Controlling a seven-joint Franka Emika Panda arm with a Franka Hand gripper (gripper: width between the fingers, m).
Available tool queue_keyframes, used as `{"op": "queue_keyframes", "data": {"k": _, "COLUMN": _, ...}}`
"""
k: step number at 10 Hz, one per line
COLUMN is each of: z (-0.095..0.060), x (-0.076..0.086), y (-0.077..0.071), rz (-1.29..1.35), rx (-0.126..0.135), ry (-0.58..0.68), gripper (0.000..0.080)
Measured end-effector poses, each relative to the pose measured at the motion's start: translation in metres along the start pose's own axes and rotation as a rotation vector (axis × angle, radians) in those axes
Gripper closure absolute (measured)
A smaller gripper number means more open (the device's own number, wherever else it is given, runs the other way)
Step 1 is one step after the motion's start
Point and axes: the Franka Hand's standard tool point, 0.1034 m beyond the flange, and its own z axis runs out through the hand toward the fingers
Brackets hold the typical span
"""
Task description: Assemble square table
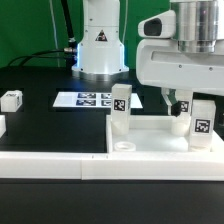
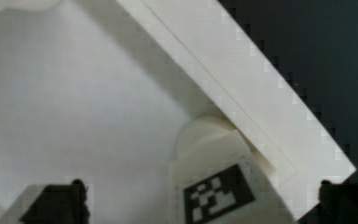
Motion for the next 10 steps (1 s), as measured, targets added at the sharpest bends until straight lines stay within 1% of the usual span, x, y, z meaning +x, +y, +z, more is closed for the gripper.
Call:
{"op": "queue_keyframes", "data": {"k": 1, "z": 0.0, "x": 0.001, "y": 0.0, "rz": -0.087, "rx": -0.007, "ry": 0.005, "gripper": 0.015}}
{"op": "queue_keyframes", "data": {"k": 2, "z": 0.0, "x": 0.005, "y": -0.005, "rz": -0.273, "rx": -0.028, "ry": 0.033, "gripper": 0.015}}
{"op": "queue_keyframes", "data": {"k": 3, "z": -0.001, "x": 0.007, "y": -0.011, "rz": -0.378, "rx": -0.021, "ry": 0.054, "gripper": 0.015}}
{"op": "queue_keyframes", "data": {"k": 6, "z": -0.001, "x": 0.008, "y": -0.01, "rz": -0.345, "rx": -0.02, "ry": 0.055, "gripper": 0.0159}}
{"op": "queue_keyframes", "data": {"k": 7, "z": -0.001, "x": 0.008, "y": -0.01, "rz": -0.276, "rx": -0.017, "ry": 0.055, "gripper": 0.035}}
{"op": "queue_keyframes", "data": {"k": 8, "z": -0.001, "x": 0.008, "y": -0.01, "rz": -0.215, "rx": -0.015, "ry": 0.055, "gripper": 0.035}}
{"op": "queue_keyframes", "data": {"k": 9, "z": -0.001, "x": 0.008, "y": -0.01, "rz": -0.153, "rx": -0.013, "ry": 0.056, "gripper": 0.0518}}
{"op": "queue_keyframes", "data": {"k": 10, "z": -0.001, "x": 0.008, "y": -0.01, "rz": -0.112, "rx": -0.012, "ry": 0.056, "gripper": 0.0512}}
